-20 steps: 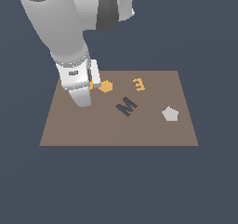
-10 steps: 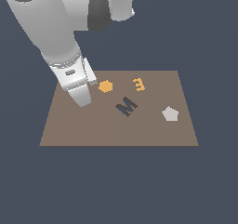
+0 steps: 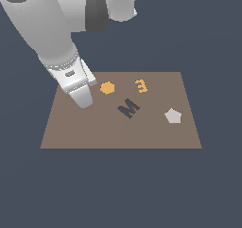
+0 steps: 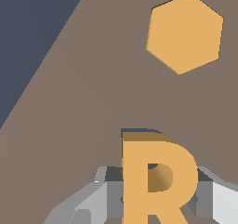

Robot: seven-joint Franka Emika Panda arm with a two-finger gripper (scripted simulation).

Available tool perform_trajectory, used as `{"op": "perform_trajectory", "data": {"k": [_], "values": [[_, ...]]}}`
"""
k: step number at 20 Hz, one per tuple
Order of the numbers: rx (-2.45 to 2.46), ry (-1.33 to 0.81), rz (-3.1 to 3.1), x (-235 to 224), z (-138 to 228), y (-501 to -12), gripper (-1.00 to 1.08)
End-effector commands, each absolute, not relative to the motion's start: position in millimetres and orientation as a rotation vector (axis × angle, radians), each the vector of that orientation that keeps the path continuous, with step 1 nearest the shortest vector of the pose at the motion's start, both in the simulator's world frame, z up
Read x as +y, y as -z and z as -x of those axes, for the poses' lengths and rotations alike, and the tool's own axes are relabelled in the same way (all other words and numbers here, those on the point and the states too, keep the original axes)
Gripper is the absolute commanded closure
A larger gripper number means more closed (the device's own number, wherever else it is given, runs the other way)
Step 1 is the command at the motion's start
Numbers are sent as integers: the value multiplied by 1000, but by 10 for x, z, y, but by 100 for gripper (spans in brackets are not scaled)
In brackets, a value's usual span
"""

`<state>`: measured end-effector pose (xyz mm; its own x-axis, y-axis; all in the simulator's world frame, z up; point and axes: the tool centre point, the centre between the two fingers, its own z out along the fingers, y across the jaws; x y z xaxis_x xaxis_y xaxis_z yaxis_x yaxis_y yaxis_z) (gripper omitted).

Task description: Insert a designated object into the corresponding slot on a board.

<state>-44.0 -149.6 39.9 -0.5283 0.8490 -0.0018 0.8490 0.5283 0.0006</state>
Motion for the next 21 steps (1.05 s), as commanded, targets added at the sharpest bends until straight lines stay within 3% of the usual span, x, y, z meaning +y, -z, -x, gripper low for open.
{"op": "perform_trajectory", "data": {"k": [1,11,12,21], "values": [[2752,0,-1511,-1500,434,-400,108],[2752,0,-1513,-1499,432,-300,108],[2752,0,-1513,-1499,432,-300,-92],[2752,0,-1513,-1499,432,-300,-92]]}}
